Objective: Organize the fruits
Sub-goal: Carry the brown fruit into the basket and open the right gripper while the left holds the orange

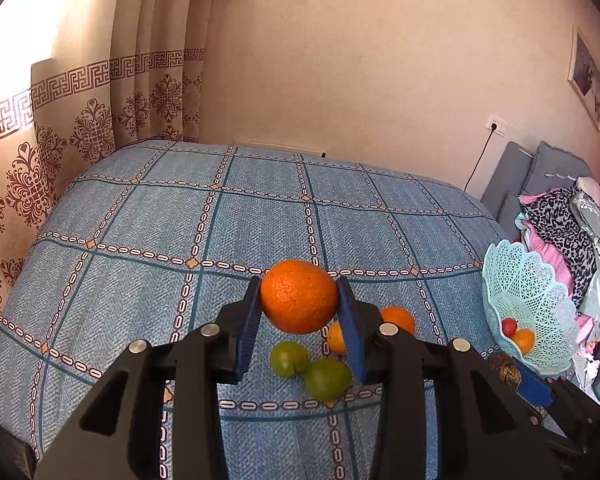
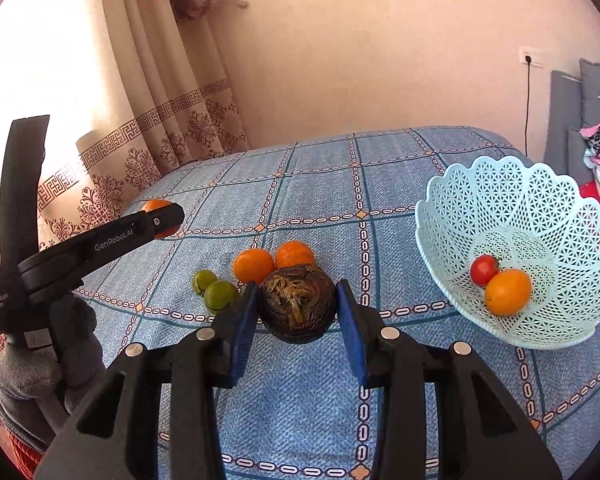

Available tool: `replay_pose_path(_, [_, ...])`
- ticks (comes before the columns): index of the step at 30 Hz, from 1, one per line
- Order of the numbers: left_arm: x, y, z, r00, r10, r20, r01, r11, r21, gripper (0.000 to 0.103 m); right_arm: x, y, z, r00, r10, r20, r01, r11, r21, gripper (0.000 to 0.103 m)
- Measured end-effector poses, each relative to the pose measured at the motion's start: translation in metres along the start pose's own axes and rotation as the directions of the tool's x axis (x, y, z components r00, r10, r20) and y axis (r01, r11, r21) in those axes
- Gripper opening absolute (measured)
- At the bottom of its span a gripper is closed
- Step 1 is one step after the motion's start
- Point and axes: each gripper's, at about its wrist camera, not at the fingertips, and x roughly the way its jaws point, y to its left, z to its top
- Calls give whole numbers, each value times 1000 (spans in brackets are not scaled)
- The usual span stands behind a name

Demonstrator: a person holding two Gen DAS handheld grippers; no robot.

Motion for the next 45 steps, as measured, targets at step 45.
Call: replay_pose_path(45, [0, -81, -37, 994, -103, -42, 109, 973, 206, 38, -37, -143, -1, 945, -323, 46, 300, 918, 260, 40])
